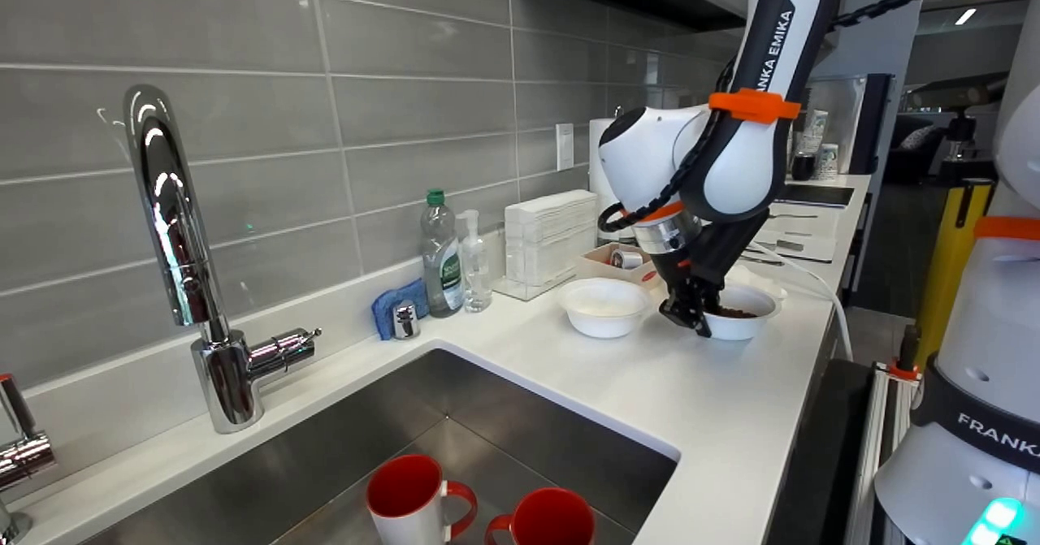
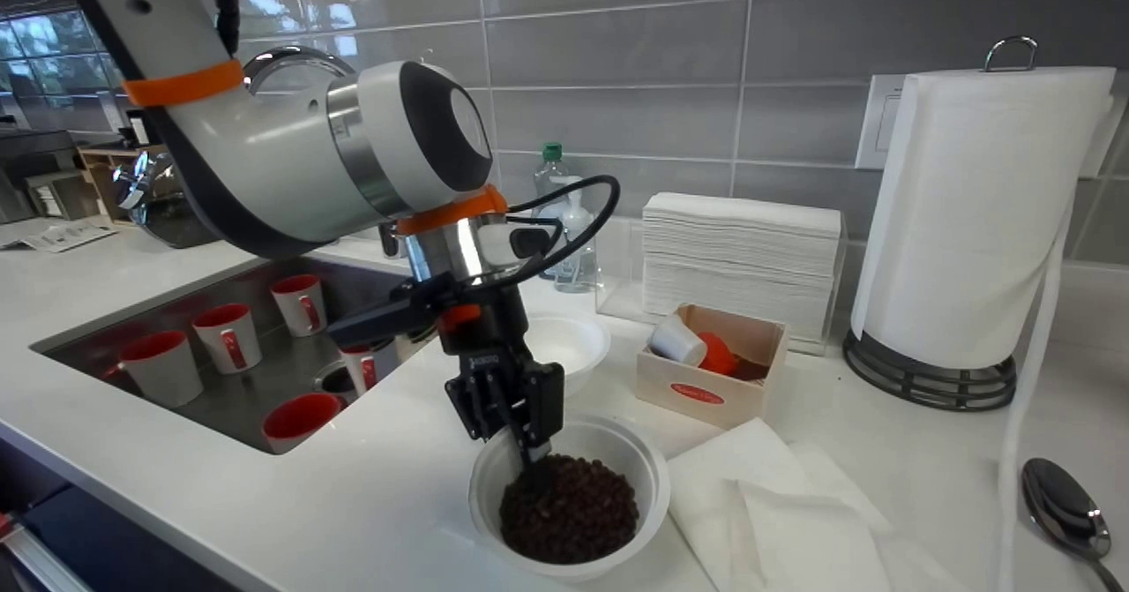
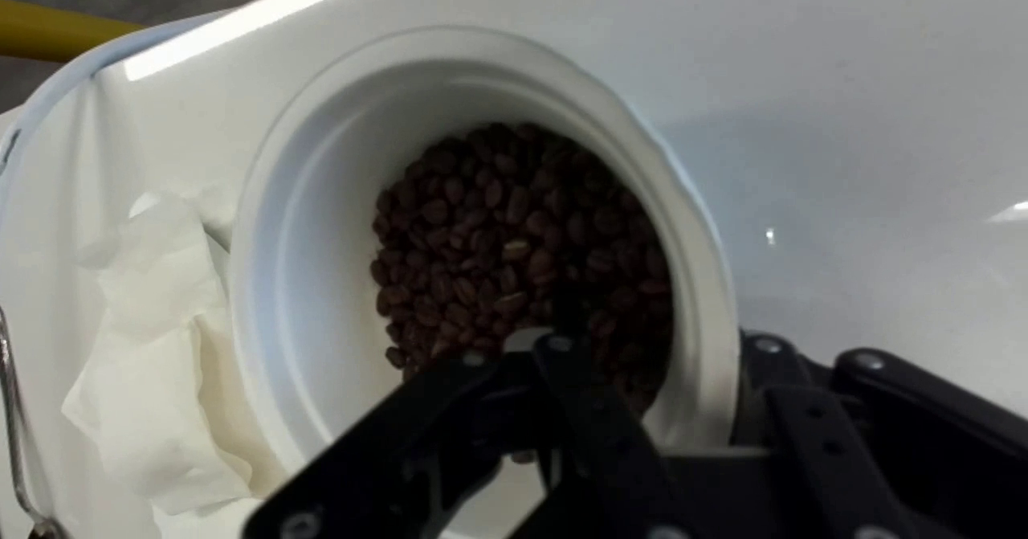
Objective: Move the objects from the bowl on the right and put them into the bowl on the left
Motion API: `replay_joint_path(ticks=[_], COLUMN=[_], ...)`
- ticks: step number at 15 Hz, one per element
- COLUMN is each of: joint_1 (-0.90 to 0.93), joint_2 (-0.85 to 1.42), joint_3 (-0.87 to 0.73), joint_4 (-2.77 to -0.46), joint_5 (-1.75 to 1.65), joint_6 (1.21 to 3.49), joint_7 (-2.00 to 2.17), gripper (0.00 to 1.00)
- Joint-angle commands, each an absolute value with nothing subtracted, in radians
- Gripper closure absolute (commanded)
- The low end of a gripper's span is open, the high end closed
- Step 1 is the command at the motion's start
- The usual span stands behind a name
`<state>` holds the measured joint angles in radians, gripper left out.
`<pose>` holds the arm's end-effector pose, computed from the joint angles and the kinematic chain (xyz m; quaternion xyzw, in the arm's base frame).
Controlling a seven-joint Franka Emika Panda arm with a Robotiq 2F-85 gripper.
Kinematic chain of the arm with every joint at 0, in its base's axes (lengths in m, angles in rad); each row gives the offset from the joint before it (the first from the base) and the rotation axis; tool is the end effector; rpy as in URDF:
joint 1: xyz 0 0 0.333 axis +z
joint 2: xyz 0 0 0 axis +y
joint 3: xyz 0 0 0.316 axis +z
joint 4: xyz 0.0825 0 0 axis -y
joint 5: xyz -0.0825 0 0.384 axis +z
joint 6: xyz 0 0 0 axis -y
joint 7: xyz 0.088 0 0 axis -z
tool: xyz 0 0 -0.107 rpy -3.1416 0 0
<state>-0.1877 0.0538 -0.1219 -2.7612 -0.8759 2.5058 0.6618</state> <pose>0.3343 -0.1021 0.1774 0.9661 -0.0853 -0.1034 0.2208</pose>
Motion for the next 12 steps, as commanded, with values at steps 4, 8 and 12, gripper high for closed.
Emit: replay_joint_path(ticks=[4, 8, 12], joint_1=[-0.154, -0.149, -0.129], joint_2=[0.032, 0.039, 0.011], joint_3=[-0.137, -0.136, -0.119], joint_4=[-2.756, -2.748, -2.748], joint_5=[-0.895, -0.889, -0.849], joint_6=[2.518, 2.510, 2.448], joint_7=[0.681, 0.676, 0.651], gripper=[1.00, 1.00, 1.00])
